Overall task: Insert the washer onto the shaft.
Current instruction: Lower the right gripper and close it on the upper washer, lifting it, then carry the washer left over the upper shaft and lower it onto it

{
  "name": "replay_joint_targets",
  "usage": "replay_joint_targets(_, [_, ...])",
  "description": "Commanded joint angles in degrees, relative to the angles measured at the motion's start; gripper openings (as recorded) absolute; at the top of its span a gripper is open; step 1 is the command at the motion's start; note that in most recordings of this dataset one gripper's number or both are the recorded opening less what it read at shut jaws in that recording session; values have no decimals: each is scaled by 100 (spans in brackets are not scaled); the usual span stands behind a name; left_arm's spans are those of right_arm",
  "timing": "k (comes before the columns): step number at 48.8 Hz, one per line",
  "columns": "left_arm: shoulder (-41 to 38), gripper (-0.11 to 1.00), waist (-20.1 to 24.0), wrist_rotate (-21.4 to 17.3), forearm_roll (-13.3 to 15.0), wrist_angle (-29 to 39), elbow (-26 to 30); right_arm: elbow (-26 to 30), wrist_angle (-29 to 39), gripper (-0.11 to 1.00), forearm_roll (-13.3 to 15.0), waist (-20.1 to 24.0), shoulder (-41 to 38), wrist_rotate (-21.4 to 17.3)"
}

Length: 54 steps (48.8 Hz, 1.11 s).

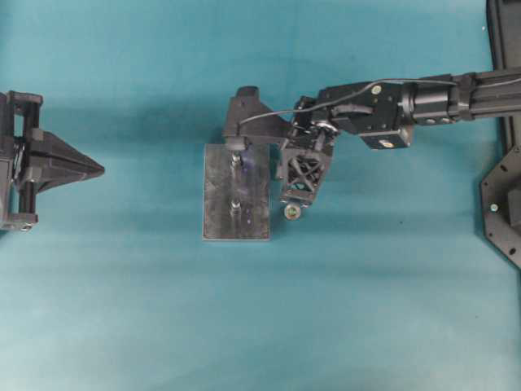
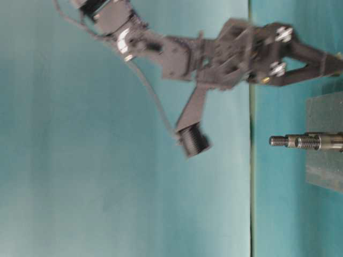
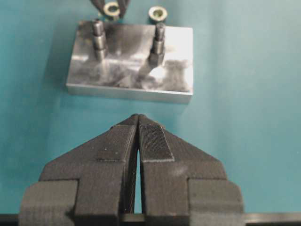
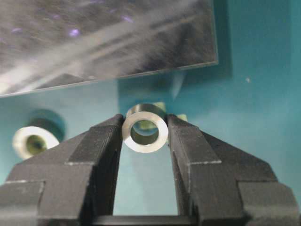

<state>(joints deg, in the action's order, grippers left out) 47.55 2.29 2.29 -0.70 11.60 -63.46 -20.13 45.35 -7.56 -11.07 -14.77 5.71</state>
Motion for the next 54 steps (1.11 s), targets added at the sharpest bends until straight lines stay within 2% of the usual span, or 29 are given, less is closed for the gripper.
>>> replay_joint_targets(1, [-18, 0, 0, -9, -9, -26, 158, 457, 404, 33, -9, -35, 334, 18])
replay_joint_targets(12, [-9, 0, 9, -9, -9, -26, 158, 1292, 1274, 33, 9, -44, 220, 44])
replay_joint_targets(24, [9, 0, 9, -18, -9, -26, 149, 2021, 1564, 33, 18, 18, -35, 88])
replay_joint_targets(39, [26, 0, 9, -9, -9, -26, 141, 2426, 1600, 33, 44, 70, -396, 97])
replay_joint_targets(54, [35, 0, 9, -9, -9, -26, 105, 2540, 1696, 33, 123, 88, -492, 97])
